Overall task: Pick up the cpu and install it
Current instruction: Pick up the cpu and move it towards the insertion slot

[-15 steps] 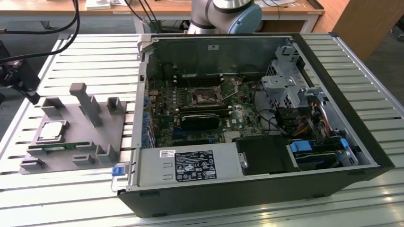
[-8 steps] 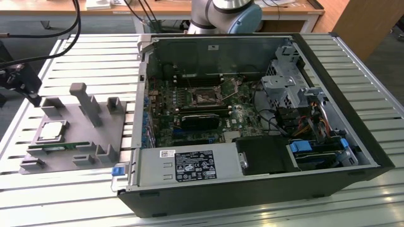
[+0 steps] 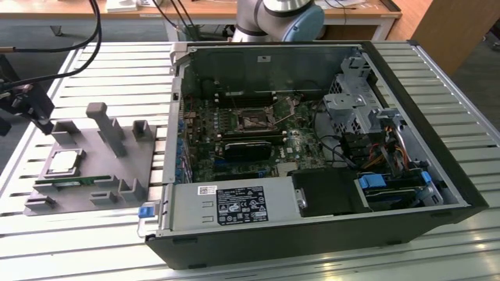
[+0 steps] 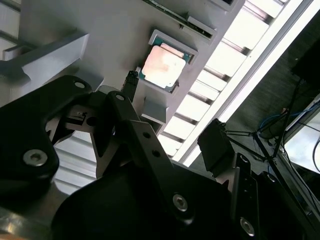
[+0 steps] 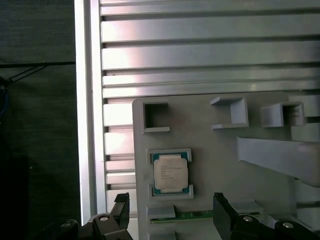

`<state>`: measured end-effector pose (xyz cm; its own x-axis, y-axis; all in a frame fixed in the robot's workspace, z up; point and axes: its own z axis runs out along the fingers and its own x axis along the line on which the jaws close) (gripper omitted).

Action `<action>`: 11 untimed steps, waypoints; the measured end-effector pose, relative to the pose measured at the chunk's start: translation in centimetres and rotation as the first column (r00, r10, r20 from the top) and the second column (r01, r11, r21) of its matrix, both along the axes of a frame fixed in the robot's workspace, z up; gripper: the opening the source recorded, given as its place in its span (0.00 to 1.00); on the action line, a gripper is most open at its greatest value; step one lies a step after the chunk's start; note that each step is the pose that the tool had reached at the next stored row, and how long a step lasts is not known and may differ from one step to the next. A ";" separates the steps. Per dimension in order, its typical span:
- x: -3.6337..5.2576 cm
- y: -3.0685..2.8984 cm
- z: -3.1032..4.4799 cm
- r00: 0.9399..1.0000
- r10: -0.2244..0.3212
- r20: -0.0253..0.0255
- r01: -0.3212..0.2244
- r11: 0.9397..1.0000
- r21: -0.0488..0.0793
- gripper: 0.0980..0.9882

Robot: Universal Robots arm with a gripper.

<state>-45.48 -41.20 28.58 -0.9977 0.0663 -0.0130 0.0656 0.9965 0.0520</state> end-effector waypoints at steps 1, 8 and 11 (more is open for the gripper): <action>0.00 -0.02 -0.06 1.000 0.000 0.000 0.000 1.000 0.000 0.74; 0.00 -0.17 -0.55 1.000 0.000 0.000 0.000 1.000 0.000 0.74; 0.00 -0.21 -0.79 1.000 0.000 -0.001 0.000 1.000 0.001 0.74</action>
